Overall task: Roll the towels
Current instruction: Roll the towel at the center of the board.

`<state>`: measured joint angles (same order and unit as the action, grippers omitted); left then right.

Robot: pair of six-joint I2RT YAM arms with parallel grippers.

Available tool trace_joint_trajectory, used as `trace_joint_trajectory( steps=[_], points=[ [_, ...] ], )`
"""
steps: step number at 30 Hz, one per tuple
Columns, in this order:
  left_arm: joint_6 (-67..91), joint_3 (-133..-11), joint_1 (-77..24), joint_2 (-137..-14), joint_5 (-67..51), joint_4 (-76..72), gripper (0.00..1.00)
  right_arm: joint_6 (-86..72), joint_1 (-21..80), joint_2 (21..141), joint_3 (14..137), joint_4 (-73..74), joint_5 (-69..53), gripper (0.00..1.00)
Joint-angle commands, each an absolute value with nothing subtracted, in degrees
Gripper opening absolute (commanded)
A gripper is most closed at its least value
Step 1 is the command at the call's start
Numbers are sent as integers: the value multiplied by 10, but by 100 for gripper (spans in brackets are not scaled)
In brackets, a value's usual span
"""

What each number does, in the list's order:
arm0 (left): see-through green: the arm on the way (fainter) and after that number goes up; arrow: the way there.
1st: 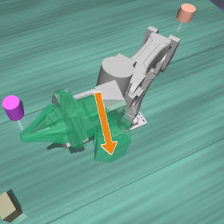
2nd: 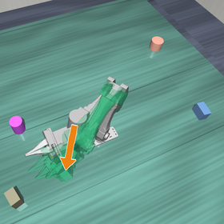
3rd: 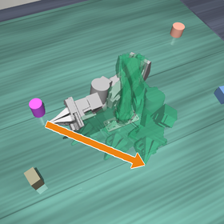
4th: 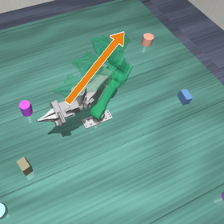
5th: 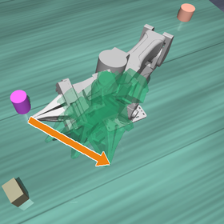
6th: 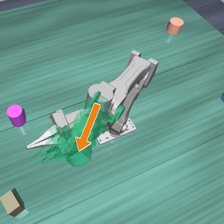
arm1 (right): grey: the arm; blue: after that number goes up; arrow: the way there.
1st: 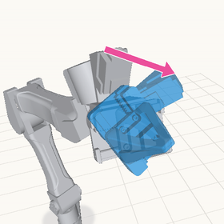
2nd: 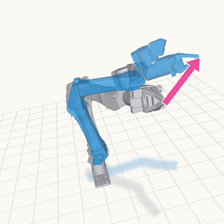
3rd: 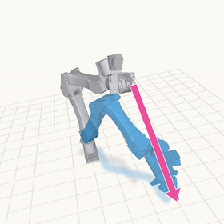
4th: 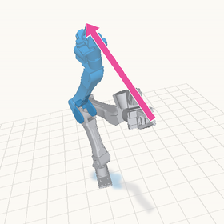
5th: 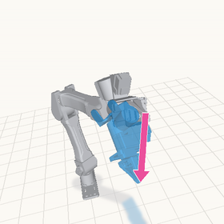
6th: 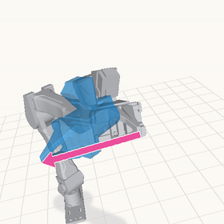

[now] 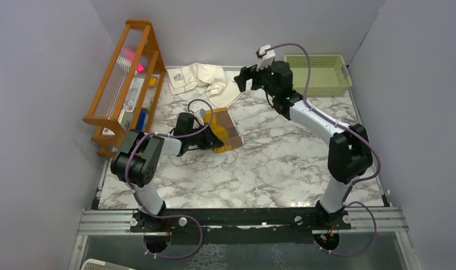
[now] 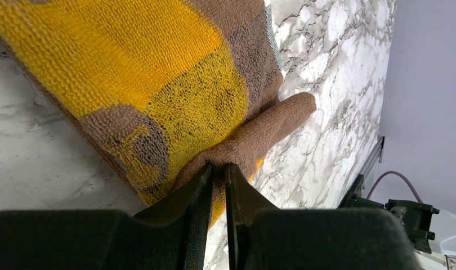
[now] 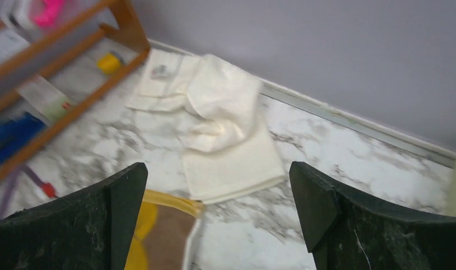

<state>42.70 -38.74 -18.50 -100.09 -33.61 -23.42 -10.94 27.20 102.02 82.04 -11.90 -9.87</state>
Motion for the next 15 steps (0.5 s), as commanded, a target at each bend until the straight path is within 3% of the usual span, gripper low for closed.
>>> trace_joint_trajectory(
  steps=[1,4,9,15],
  points=[
    [394,-376,-188,-998,-298,-188,19,196,399,997,738,-220,49,100],
    [387,-377,-188,-989,-289,-175,20,342,424,993,641,-278,95,98],
    [379,-381,-188,-988,-289,-160,20,544,447,933,374,-498,-13,98],
    [372,-392,-189,-1002,-294,-150,20,600,479,917,255,-538,-3,98]
  ],
)
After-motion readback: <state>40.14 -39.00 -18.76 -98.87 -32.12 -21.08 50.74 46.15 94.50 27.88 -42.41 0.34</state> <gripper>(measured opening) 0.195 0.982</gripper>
